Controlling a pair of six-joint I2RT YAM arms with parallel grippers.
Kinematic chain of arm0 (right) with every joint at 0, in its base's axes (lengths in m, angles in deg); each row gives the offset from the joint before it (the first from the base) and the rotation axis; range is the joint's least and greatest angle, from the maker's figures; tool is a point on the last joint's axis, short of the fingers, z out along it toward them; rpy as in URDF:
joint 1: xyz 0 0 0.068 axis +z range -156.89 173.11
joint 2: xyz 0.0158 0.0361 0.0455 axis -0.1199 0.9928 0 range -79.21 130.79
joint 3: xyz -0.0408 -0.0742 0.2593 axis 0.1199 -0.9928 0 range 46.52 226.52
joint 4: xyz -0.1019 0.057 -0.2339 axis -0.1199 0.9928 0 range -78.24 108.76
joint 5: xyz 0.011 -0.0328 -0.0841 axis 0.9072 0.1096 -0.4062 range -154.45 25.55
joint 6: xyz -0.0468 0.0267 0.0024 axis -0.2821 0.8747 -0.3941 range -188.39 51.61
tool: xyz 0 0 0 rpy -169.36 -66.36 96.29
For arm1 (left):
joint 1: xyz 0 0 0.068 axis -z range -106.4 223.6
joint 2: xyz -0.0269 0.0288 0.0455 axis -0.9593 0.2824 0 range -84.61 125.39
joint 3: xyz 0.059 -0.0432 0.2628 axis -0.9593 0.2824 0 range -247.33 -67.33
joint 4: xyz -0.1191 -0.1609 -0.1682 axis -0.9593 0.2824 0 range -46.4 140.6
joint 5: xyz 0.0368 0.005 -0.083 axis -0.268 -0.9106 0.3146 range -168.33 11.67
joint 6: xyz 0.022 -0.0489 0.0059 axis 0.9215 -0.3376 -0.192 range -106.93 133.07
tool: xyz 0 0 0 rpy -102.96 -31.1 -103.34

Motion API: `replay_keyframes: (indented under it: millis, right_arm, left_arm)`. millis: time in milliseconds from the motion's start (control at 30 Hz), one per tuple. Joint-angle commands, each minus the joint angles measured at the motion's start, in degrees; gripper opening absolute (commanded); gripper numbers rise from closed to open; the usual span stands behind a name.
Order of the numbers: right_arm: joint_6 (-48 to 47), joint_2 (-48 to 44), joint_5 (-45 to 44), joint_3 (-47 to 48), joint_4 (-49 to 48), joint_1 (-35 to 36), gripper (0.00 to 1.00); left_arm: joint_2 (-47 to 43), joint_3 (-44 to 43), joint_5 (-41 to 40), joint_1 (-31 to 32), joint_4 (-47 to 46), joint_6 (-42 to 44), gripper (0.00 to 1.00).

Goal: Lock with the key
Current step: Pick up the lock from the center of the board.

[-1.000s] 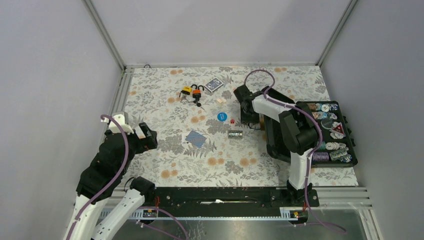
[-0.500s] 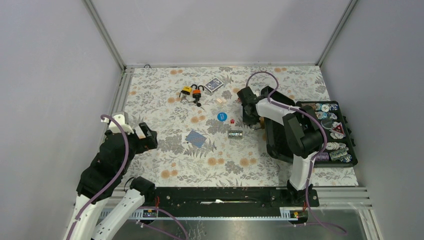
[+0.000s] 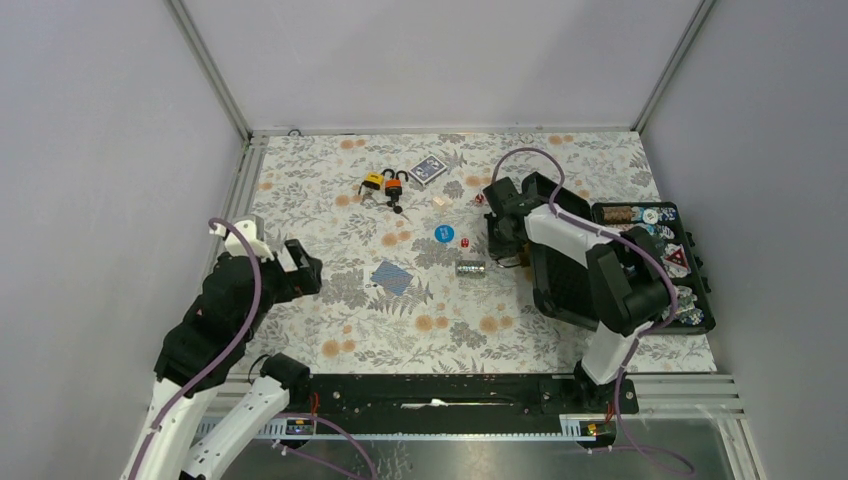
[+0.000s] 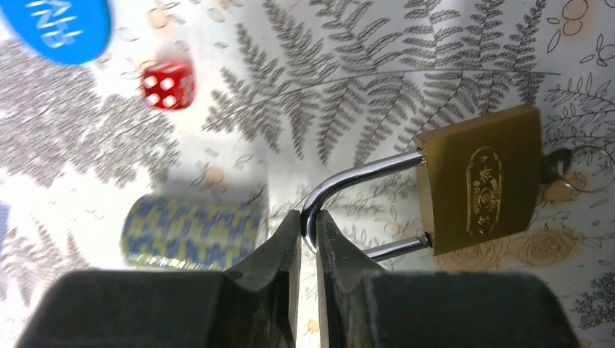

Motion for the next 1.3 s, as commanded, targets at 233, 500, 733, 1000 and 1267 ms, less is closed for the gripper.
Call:
replay_keyframes:
  millis: [233, 500, 733, 1000, 1267]
  right_arm:
    - [-0.3, -13.4, 10.2, -3.0, 1.7, 4.2, 0.00]
    - [0.4, -20.1, 9.7, -7.3, 1.6, 8.6, 0.00]
    - [3.0, -28.8, 8.2, -13.0, 2.2, 8.9, 0.00]
    - [1.7, -35.4, 12.1, -17.2, 4.3, 13.9, 0.00]
    - [6.1, -37.3, 13.7, -20.2, -0.8, 19.8, 0.00]
  left_arm:
    - [4.3, 2.3, 18.6, -0.2, -14.6, -9.4, 0.98]
    - [7.3, 10.1, 24.4, 1.3, -25.4, -15.5, 0.94]
    - [10.2, 12.3, 21.7, 7.5, -29.1, -18.0, 0.91]
    - [12.4, 16.1, 20.2, 12.9, -33.1, -21.1, 0.87]
    - [10.2, 25.5, 21.5, 18.0, -43.9, -27.3, 0.76]
